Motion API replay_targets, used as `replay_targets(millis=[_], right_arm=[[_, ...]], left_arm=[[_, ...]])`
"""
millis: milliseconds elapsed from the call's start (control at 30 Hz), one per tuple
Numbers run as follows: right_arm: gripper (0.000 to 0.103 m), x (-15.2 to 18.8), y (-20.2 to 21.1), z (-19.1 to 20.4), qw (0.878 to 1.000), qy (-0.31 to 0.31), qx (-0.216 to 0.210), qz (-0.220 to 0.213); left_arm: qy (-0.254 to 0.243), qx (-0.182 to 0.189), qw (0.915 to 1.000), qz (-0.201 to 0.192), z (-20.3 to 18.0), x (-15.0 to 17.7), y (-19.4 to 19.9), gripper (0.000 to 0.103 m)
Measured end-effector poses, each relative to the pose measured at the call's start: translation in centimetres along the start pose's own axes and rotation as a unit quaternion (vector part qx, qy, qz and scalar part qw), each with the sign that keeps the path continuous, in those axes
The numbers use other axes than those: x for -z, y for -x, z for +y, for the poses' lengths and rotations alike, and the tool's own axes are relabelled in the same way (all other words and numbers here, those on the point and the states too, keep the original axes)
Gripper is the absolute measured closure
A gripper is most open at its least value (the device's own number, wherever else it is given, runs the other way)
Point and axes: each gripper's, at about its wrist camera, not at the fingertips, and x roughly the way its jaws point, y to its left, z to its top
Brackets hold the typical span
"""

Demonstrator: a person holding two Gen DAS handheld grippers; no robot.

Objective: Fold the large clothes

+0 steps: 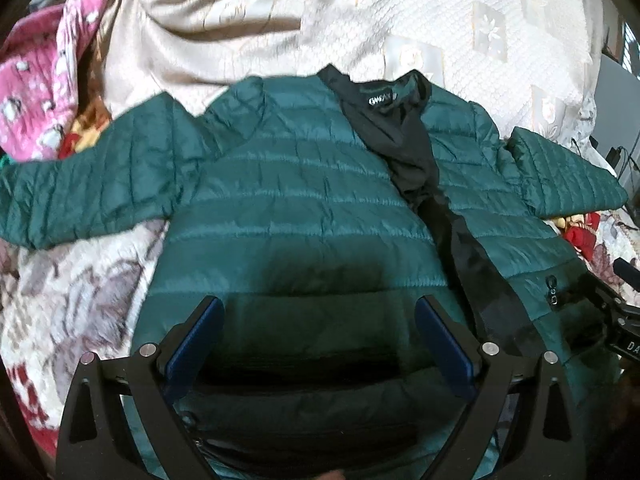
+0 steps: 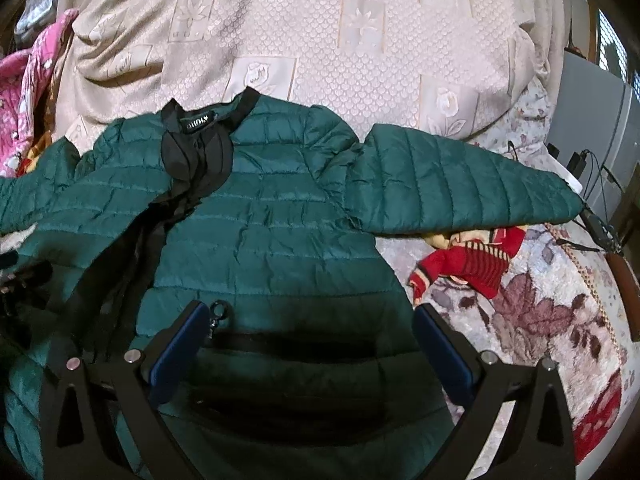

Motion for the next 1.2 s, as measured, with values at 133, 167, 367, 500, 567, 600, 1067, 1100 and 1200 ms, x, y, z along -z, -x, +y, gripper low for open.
replay_targets(millis=[133,167,367,500,567,600,1067,1100,1200], right_arm=[[0.0,0.1,0.3,-0.1,0.999,-0.012,-0.031,-0.012],[0.0,0.0,0.4,0.0,0.999,-0.013,-0.036,-0.012],[0.0,-0.4,1.5,0.1,0.999,-0.014,-0.034,-0.034],[0.0,-0.7,3.0,0.2,0.996,-0.013,-0.056,-0.074],[0.0,-0.7,2.8,0.5,0.996,-0.007,-0.061,-0.065],[0.0,-0.6,2.5,0.6,0.996,-0.005,-0.064,-0.055],[0.0,0.2,0.9,0.7,0.998,-0.002,-0.069,-0.004],[0.0,0.2,0.9,0.6,0.998,-0.003,-0.068,-0.004],[0.0,0.2,0.7,0.5,0.998,-0.007,-0.07,0.001]], left_arm=[[0.007,-0.015,0.9998,-0.005,0.2,0.0,0.1,0.067],[0.007,-0.018,0.9998,-0.005,0.2,0.0,0.0,0.067],[0.01,-0.025,0.9995,-0.016,0.5,-0.2,0.4,0.06],[0.001,-0.037,0.9985,-0.04,0.3,-0.5,1.4,0.06],[-0.008,-0.041,0.9981,-0.046,0.1,-0.6,1.6,0.06],[-0.01,-0.037,0.9982,-0.046,0.1,-0.6,1.6,0.06],[0.002,-0.008,0.9997,-0.021,0.0,-0.5,0.8,0.06],[-0.002,-0.006,0.9997,-0.023,-0.2,-0.4,0.7,0.06],[-0.016,0.006,0.9993,-0.034,-0.8,-0.1,0.8,0.06]])
